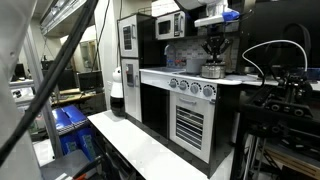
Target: Put the lid on the small pot
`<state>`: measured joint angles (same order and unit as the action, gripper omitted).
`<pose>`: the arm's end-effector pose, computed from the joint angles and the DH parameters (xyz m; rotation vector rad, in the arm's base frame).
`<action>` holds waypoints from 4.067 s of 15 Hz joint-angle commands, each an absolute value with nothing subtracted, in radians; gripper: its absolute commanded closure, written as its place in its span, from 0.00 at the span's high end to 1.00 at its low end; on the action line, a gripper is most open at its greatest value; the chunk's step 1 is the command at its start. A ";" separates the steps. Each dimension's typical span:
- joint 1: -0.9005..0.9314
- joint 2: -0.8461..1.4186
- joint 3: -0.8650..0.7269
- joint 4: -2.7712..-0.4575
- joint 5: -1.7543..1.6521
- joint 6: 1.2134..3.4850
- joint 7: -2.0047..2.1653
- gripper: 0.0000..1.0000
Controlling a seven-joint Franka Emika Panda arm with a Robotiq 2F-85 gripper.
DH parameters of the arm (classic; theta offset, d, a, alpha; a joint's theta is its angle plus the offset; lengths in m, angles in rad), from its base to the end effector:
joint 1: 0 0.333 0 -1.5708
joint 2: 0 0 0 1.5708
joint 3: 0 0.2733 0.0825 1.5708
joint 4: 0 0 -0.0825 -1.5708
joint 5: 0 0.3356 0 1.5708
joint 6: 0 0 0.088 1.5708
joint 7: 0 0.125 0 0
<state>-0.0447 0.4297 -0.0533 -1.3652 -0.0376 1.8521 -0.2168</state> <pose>0.6265 -0.0599 0.4336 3.0671 0.2053 0.0737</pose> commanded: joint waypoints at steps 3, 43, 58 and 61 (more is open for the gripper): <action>-0.051 0.422 -0.032 -1.392 -0.038 1.892 -0.205 0.01; -0.070 0.343 -0.035 -1.492 -0.028 1.912 -0.206 0.01; -0.072 0.366 -0.027 -1.489 -0.014 1.949 -0.219 0.01; -0.072 0.368 -0.025 -1.487 -0.009 1.950 -0.216 0.17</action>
